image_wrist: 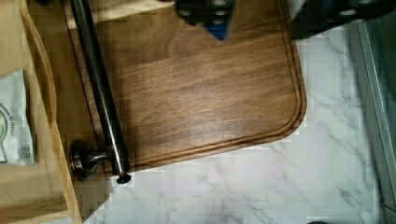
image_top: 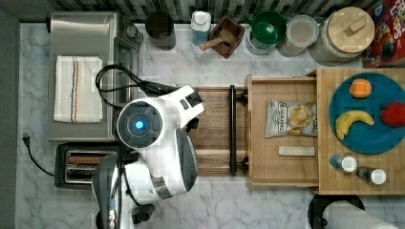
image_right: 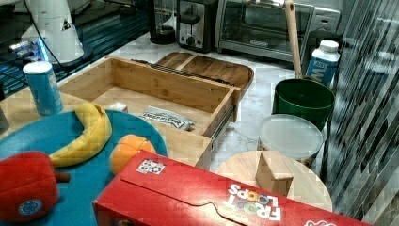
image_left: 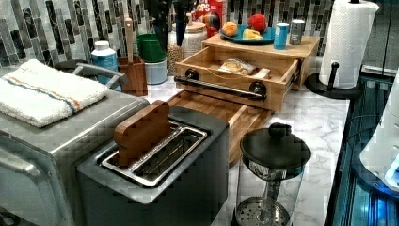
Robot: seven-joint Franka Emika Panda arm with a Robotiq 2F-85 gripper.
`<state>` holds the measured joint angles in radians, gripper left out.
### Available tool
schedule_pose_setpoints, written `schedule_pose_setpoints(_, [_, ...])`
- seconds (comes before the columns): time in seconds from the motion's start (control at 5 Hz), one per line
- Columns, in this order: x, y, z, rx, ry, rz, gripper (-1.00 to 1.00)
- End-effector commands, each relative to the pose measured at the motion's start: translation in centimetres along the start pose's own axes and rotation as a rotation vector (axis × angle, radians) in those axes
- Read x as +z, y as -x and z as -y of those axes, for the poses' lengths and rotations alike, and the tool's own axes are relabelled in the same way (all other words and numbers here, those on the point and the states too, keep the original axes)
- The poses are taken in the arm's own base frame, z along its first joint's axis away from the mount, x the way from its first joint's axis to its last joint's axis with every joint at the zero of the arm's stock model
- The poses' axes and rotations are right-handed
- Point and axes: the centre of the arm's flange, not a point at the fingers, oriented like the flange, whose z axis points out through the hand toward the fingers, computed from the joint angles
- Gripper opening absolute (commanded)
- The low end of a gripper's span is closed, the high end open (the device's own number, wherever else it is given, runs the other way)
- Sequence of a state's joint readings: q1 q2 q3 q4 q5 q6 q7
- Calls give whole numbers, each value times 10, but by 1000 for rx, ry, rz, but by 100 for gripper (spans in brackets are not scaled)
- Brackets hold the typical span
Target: Close the drawer.
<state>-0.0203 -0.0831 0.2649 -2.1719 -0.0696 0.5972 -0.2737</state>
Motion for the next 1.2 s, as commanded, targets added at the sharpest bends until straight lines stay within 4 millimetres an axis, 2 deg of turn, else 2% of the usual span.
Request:
schedule_pose_setpoints(0.2, [67, -6, -56, -44, 74, -13, -100])
schedule_pose_setpoints(0.4, [93, -5, -74, -84, 59, -21, -100])
schedule_pose_setpoints(0.6, [112, -1, -84, -92, 32, -10, -100])
schedule_pose_setpoints(1.0, [128, 20, -72, -55, 5, 42, -100])
schedule_pose_setpoints(1.2, [139, 23, -72, -96, -8, 62, -100])
